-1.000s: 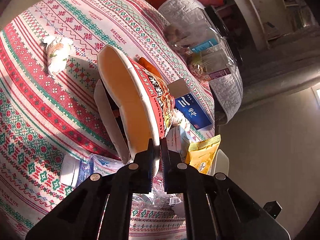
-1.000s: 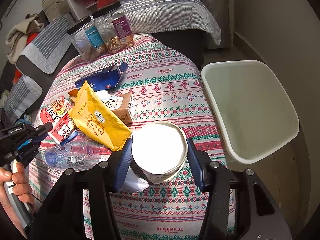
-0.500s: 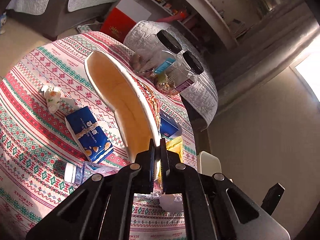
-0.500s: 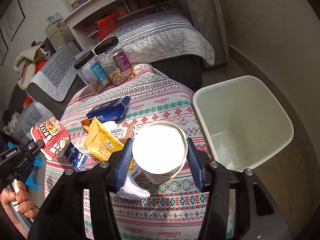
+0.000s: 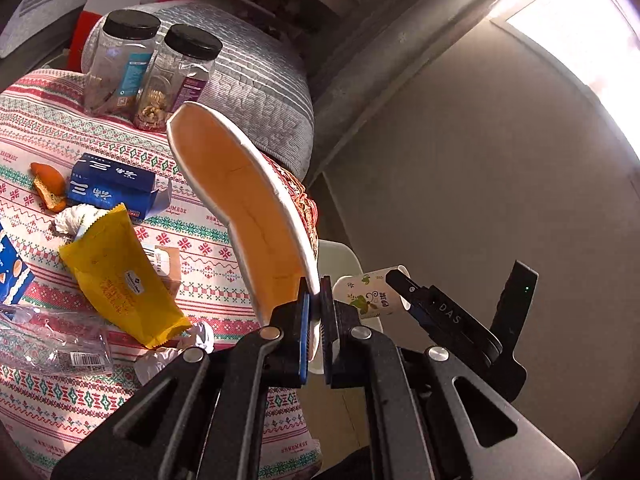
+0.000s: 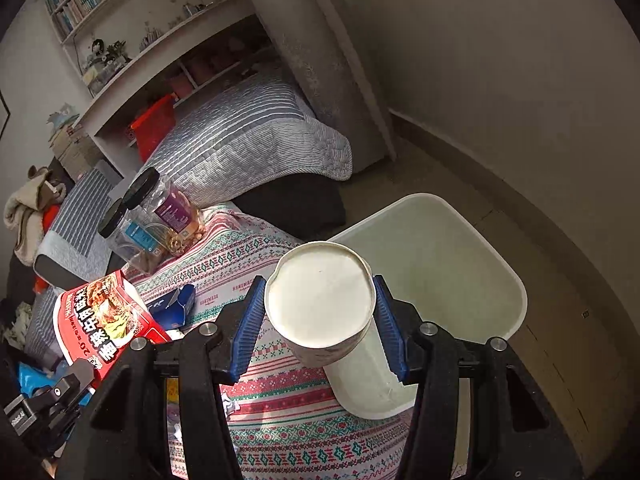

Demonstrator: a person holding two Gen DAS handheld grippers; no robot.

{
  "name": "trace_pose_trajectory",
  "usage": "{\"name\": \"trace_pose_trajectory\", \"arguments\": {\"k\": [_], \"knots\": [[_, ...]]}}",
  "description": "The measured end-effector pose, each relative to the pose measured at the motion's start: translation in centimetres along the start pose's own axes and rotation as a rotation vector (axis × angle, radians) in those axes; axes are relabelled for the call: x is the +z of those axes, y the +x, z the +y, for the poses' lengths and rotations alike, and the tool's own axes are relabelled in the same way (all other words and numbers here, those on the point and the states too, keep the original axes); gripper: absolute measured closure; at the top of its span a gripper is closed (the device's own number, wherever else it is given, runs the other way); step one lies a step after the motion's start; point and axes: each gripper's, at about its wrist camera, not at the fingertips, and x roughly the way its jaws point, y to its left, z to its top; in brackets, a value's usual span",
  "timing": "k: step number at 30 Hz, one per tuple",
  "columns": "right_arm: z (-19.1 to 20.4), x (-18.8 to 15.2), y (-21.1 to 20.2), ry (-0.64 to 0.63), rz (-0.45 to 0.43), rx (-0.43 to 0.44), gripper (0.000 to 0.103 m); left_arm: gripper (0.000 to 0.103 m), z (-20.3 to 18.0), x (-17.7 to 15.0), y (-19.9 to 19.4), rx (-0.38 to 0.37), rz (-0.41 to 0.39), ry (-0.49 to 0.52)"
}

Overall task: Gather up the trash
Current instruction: 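Carry both cups over the white bin and open both grippers, then move left gripper to water bottle while right gripper approaches crumpled white paper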

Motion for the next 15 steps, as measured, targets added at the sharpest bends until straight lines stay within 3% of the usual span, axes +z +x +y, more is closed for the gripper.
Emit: {"name": "trace_pose_trajectory", "arguments": {"k": [4, 9, 11, 12, 13, 15], "knots": [[-3.4, 0.5, 0.6, 0.111, 0.029, -0.006, 0.053, 0.098, -2.7, -1.6, 6.4, -0.014, 0.086, 0.038], [-5.4, 0.8, 1.0, 0.175, 0.046, -0.016, 0.050, 0.097, -3.4, -2.8, 12.1, -0.006, 0.158, 0.028], [-5.8, 0.8, 1.3, 0.193, 0.057, -0.026, 0.031, 0.090, -3.2, -2.9, 13.6, -0.001, 0.195, 0.026], [-6.0, 0.8, 1.1, 0.203, 0.048, -0.033, 0.023, 0.079, -3.2, -3.1, 13.7, 0.010, 0.199, 0.039], [-6.1, 0.8, 0.9, 0.210, 0.032, -0.040, 0.023, 0.067, -3.2, -3.1, 13.5, 0.018, 0.190, 0.058], [-6.1, 0.9, 0.7, 0.212, 0.016, -0.045, 0.023, 0.062, -2.7, -3.2, 12.4, 0.038, 0.181, 0.071]]}}
